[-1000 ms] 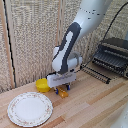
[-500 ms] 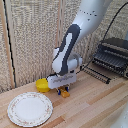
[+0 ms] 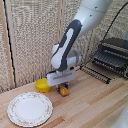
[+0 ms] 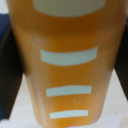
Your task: Please guide your gripper toward the loaf. Carefully hold the bread using your gripper. Position the gripper over the white dish. Gently place the bread on the white dish.
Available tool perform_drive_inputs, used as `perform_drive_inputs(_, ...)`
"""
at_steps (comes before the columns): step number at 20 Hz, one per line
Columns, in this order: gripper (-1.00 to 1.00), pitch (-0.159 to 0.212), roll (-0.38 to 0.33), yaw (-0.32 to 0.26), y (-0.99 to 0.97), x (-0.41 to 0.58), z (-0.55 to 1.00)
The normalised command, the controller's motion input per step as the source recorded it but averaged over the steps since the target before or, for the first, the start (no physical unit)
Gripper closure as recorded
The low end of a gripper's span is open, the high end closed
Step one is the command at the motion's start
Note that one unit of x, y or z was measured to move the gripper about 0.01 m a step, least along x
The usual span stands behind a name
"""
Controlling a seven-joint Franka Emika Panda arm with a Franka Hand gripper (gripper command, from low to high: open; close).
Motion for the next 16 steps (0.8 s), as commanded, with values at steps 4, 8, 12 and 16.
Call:
perform_drive_inputs(4,1.00,0.047,0.016,-0.018,0.15,0.249,0.97)
perform_drive_inputs(8,1.00,0.027,-0.005,0.000,0.57,0.188,0.77)
perform_drive_inputs(12,1.00,0.011,-0.033,0.000,0.89,0.157,0.60)
perform_drive_inputs(16,1.00,0.000,-0.043,0.000,0.90,0.147,0.46)
